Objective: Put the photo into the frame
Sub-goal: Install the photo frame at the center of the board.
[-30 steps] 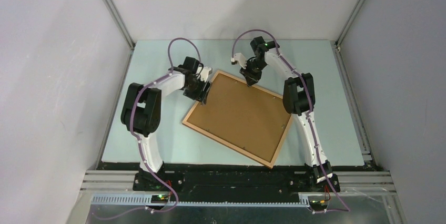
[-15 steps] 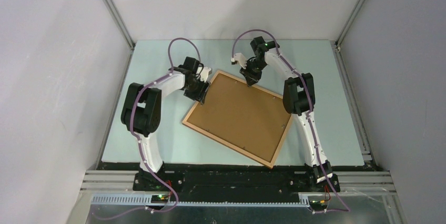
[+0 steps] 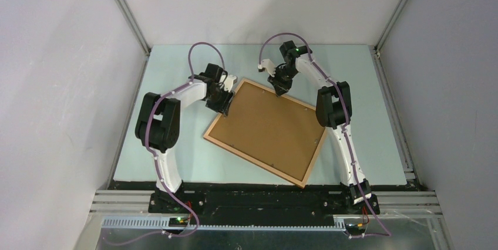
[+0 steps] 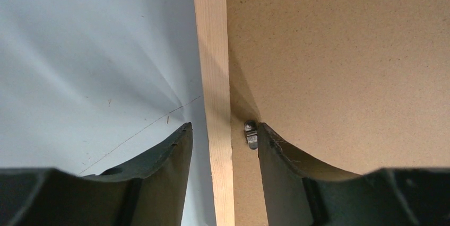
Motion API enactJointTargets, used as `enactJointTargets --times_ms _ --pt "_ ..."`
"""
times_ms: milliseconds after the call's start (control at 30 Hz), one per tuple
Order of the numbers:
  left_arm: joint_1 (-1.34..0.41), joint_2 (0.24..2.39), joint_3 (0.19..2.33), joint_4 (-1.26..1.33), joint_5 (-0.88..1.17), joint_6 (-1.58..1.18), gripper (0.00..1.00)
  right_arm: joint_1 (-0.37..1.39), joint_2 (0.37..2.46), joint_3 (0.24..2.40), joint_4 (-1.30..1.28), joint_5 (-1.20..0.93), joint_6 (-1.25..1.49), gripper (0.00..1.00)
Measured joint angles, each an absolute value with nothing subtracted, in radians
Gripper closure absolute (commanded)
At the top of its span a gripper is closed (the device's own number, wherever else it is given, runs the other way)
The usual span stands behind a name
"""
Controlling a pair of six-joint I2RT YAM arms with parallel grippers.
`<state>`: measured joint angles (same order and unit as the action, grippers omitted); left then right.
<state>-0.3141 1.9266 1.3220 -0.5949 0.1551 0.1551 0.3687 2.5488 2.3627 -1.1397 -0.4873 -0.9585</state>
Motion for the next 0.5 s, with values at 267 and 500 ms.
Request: enactJointTargets --times_ms 267,500 --pt "-0.316 1.926 1.322 -0.598 0.156 0.16 0.54 0.369 2.549 2.363 -1.139 -0.487 -0.959 1.0" --pt "-0.319 1.926 1.322 -0.6 0.157 0.167 0.61 0.369 2.549 2.363 -1.139 -0.487 -0.958 1.0"
